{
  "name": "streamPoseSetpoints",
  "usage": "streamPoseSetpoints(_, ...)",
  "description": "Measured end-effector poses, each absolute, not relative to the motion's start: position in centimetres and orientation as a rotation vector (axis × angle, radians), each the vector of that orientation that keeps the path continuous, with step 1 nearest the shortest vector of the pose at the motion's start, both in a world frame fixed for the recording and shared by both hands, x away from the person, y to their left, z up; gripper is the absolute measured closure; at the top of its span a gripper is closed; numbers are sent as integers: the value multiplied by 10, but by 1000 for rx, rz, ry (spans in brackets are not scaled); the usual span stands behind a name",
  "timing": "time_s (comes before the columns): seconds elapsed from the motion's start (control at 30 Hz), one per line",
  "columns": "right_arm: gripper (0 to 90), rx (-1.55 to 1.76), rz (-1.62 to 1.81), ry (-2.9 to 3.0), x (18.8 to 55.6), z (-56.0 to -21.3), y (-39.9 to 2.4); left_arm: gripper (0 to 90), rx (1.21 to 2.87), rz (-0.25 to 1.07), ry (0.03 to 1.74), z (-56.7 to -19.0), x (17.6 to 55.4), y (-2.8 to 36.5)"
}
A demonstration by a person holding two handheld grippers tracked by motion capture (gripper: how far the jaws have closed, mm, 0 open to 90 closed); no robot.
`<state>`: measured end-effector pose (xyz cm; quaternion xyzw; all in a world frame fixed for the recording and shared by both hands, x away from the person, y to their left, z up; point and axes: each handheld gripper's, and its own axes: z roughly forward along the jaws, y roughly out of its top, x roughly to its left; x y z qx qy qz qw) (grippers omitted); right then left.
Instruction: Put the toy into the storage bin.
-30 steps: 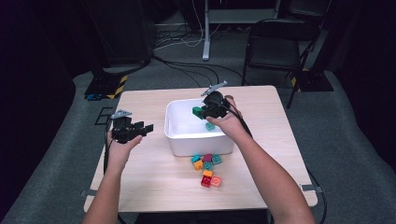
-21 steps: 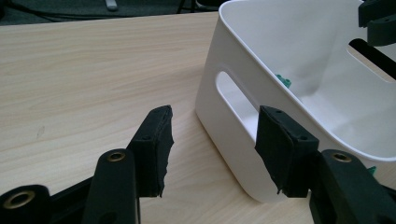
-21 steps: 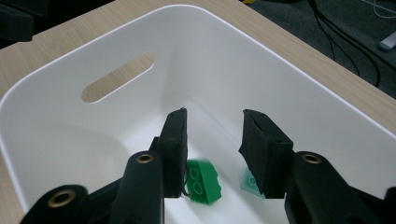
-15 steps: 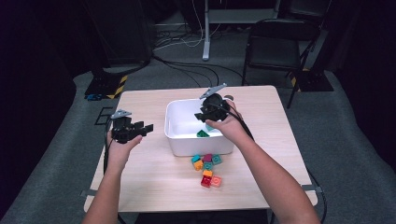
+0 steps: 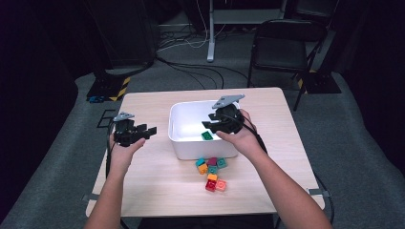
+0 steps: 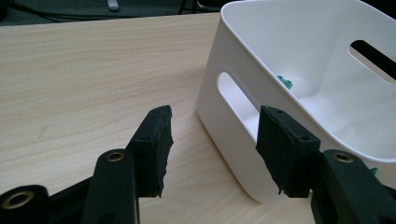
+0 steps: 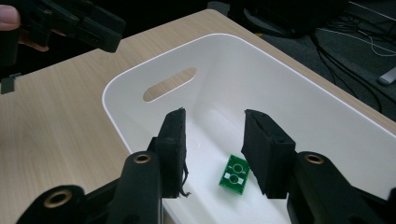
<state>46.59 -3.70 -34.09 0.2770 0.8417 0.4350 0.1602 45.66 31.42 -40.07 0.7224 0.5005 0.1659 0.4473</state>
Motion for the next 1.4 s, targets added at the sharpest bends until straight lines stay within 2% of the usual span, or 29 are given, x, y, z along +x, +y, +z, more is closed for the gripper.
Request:
streamPoseSetpoints(0.63,603,728,1322,2353,414,-349,-48,441,1781,399,1234,-400,456,313)
streamPoseSetpoints(1.07,616,746,1340,2362,397,-379,-52,441,1782,401,1235,-401,456,312)
streamPoseSetpoints(1.4,621,803,1321,2403,395,-415,-55,441,1785,404,1235,-401,456,311)
